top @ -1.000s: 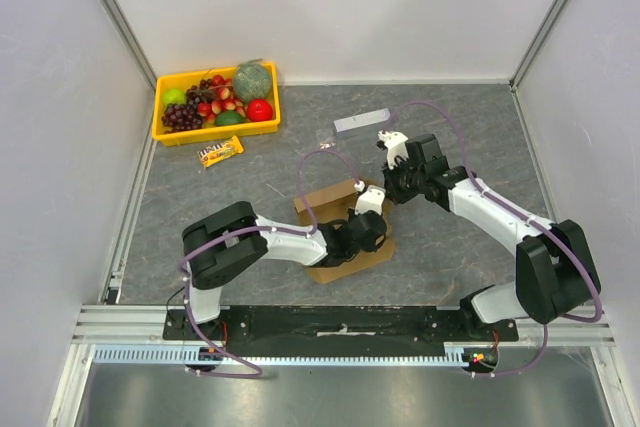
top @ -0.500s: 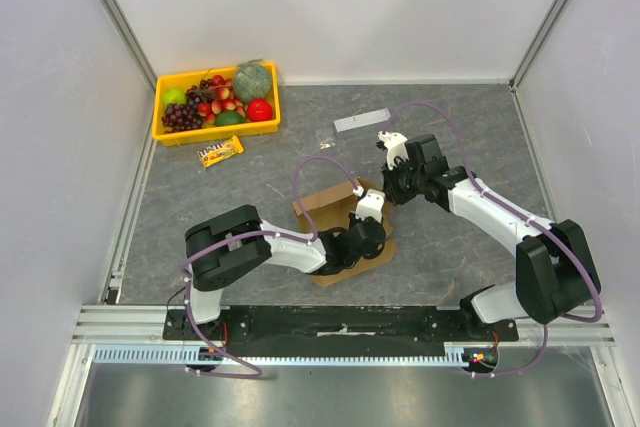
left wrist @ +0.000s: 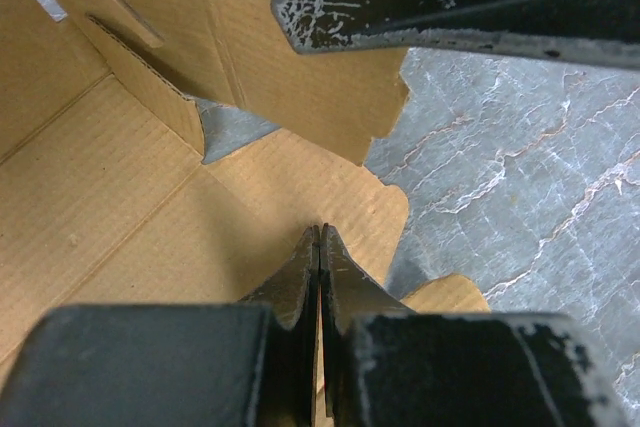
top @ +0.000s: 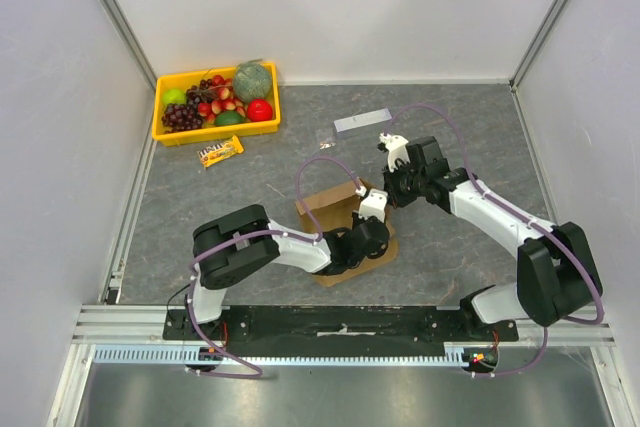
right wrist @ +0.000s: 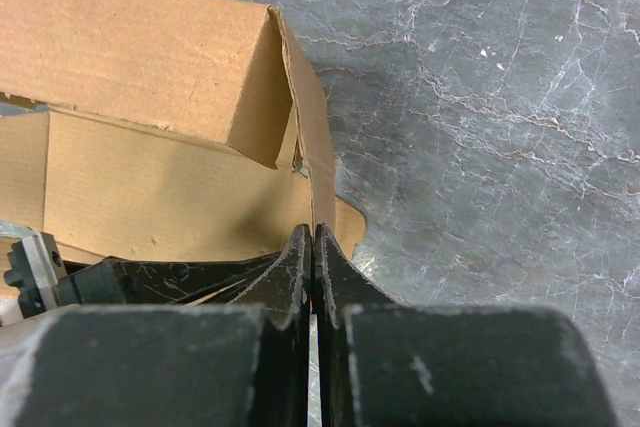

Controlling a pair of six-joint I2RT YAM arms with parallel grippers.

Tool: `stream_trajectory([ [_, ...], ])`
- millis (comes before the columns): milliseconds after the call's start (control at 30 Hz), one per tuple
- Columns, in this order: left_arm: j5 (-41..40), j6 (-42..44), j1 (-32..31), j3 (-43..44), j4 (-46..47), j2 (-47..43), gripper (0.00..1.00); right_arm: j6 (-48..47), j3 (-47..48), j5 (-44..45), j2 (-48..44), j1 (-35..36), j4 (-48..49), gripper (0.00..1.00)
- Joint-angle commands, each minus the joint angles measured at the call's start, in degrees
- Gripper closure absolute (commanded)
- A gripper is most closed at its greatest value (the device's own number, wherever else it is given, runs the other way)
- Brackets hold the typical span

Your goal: Fold the paper box

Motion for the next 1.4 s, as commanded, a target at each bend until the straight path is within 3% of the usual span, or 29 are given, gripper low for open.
stream_trajectory([
  [0,-2.29,-0.12,-0.38,1.44,0.74,1.81,0.98,1.03,-0.16,-1.44,-2.57,0.01,-0.88,0.99],
  [300,-2.29,0.67,-0.73,1.27,-0.22,-0.91,0.98,2.61,-3.15,-0.30,-4.15,-0.08,-1.58,1.00],
  [700,0.78,2.51,-2.13,-2.42,-2.16,-12.86,0.98,4.90,-7.37,5.15,-7.49,0.18,0.70,0.99],
  [933,2.72,6.63,-3.37,-4.53,-3.74,-26.64,0.98,5.16,-7.63,6.12,-7.67,0.53,0.79,0.99],
  [1067,-2.10,11.99,-3.02,-3.66,-7.16,-34.48,0.98,5.25,-7.72,6.21,-7.58,0.71,0.79,0.98],
  [1200,-2.99,18.32,1.19,-1.37,-11.99,-38.62,0.98,5.51,-7.81,6.21,-7.76,0.97,0.79,0.98],
  [1367,4.73,16.41,10.86,-1.63,-19.11,-37.74,0.98,5.69,-7.46,5.85,-7.93,1.24,0.79,0.98],
])
